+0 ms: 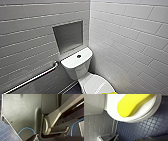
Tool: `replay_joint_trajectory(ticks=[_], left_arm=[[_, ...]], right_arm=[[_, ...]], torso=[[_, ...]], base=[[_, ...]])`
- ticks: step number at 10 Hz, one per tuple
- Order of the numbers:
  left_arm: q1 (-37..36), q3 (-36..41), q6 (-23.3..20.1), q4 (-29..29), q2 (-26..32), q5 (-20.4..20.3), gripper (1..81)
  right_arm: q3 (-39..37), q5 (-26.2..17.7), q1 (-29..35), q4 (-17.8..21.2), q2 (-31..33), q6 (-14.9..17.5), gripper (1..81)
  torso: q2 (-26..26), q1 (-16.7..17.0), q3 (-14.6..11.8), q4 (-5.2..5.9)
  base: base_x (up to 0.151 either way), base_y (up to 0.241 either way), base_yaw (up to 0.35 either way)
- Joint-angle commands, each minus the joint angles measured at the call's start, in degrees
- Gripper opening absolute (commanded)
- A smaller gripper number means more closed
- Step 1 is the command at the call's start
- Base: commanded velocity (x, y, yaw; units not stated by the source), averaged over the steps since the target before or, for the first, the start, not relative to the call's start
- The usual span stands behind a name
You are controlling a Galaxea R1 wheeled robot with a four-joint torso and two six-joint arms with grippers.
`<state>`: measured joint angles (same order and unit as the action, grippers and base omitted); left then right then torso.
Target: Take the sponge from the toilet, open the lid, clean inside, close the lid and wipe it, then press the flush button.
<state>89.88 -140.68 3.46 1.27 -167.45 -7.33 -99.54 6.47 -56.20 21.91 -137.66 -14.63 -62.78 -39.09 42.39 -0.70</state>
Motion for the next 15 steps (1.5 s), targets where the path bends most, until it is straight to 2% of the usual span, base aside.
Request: replay_joint_trajectory(ticks=[1, 3, 5, 7, 10, 12, 13, 15], left_arm=[[0.25, 0.67, -0.12, 0.67, 0.01, 4.16, 81.1], [0.25, 0.67, -0.12, 0.67, -0.26, 4.16, 81.1], [0.25, 0.50, -0.12, 0.67, -0.26, 4.25, 81.1], [0.25, 0.23, -0.12, 0.67, -0.52, 4.25, 81.1], [0.25, -0.73, -0.12, 0.58, -0.87, 4.25, 81.1], [0.25, -1.09, -0.12, 0.58, -1.14, 4.16, 81.1], [0.34, -1.18, -0.12, 0.58, -1.14, 4.16, 81.1], [0.34, -1.18, -0.12, 0.58, -1.14, 4.16, 81.1]], right_arm=[[1.37, -2.43, 6.05, 0.68, 1.92, -2.93, 81.1], [1.37, -1.48, 7.28, 0.68, 1.74, -6.36, 81.1], [0.68, -0.06, 8.24, 0.68, 1.83, -8.74, 81.1], [0.41, -0.06, 9.82, 0.68, 2.01, -9.89, 81.1], [0.15, -0.06, 10.97, 0.68, 1.57, -12.96, 81.1], [-0.30, -0.06, 11.58, 0.68, 1.13, -14.99, 81.1], [-0.38, -0.06, 11.93, 0.68, 1.04, -16.04, 81.1], [-0.03, -0.06, 13.43, 0.68, 1.57, -17.45, 81.1]], torso=[[-5.38, -3.45, 4.81, 0.00], [-9.71, -6.18, 8.57, 0.00], [-14.06, -8.96, 7.21, 0.00], [-17.23, -11.01, 8.55, 0.00], [-23.74, -15.06, 8.96, 0.00], [-27.83, -17.62, 12.93, 0.00], [-29.49, -18.64, 9.44, 0.00], [-33.05, -20.94, 10.40, 0.00]], base=[[0.000, 0.000, 0.000], [0.000, 0.000, 0.000], [0.000, 0.000, 0.000], [0.000, 0.000, 0.000], [0.000, 0.000, 0.000], [0.000, 0.000, 0.000], [0.000, 0.000, 0.000], [0.000, 0.000, 0.000]])
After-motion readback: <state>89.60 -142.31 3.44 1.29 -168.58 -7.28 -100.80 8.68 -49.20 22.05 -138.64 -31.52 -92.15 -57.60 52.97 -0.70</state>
